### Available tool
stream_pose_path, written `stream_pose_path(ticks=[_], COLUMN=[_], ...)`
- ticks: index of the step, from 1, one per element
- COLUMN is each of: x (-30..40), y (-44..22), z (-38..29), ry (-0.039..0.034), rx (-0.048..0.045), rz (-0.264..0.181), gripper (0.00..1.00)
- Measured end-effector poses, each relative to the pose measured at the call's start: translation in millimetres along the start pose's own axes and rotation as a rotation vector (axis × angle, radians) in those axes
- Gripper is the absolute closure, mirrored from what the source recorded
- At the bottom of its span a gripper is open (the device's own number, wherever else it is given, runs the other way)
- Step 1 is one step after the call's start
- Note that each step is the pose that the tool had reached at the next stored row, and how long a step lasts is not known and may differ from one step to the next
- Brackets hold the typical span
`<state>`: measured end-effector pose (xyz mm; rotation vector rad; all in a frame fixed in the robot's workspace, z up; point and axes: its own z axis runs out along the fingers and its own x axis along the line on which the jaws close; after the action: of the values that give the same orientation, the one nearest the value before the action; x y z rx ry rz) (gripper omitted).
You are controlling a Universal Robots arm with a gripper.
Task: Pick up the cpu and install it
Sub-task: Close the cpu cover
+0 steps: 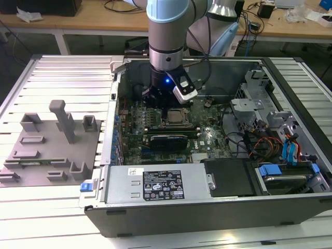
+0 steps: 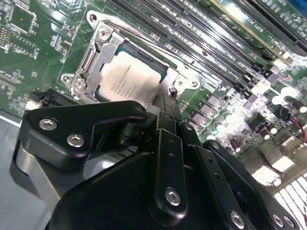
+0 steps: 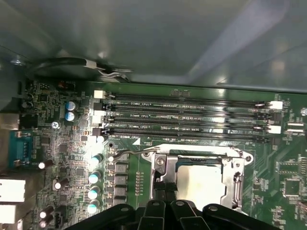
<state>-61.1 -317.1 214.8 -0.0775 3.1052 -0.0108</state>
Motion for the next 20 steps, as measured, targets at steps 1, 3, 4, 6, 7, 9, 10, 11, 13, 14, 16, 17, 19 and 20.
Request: stream_pose_path(ticks=[1, 3, 4, 6, 7, 9, 10, 11, 13, 14, 16, 17, 19, 20], x=[-0.1, -0.2, -0.3, -0.5, -0.5, -4.8, -9.8, -14.7, -21.6, -26.5, -29.6, -30.0, -29.9, -29.9], y=[0.0, -0.1, -0.1, -0.1, -0.1, -0.3, -0.6, -0.8, -1.2, -1.4, -1.6, -1.7, -3.3, -4.9], z=[-2.2, -7.1, -9.6, -13.5, -13.4, -13.4, -13.2, -13.0, -12.8, -12.6, -12.5, -12.5, -12.4, -12.4], ry=[0.0, -0.0001, 0.0001, 0.0, -0.0002, 0.0001, 0.0, 0.0001, 0.0, 0.0, 0.0001, 0.0, 0.0001, 0.0001], rx=[0.0, 0.0001, 0.0003, 0.0002, 0.0003, 0.0008, 0.0007, 0.0009, 0.0009, 0.0009, 0.0013, 0.0017, 0.0016, 0.0016], rz=[0.0, 0.0, 0.0, 0.0, 0.0, 0.0, 0.0, 0.0, 0.0, 0.0, 0.0, 0.0, 0.0, 0.0], gripper=[0.89, 0.89, 0.89, 0.89, 0.89, 0.89, 0.89, 0.89, 0.89, 0.89, 0.89, 0.89, 0.89, 0.89])
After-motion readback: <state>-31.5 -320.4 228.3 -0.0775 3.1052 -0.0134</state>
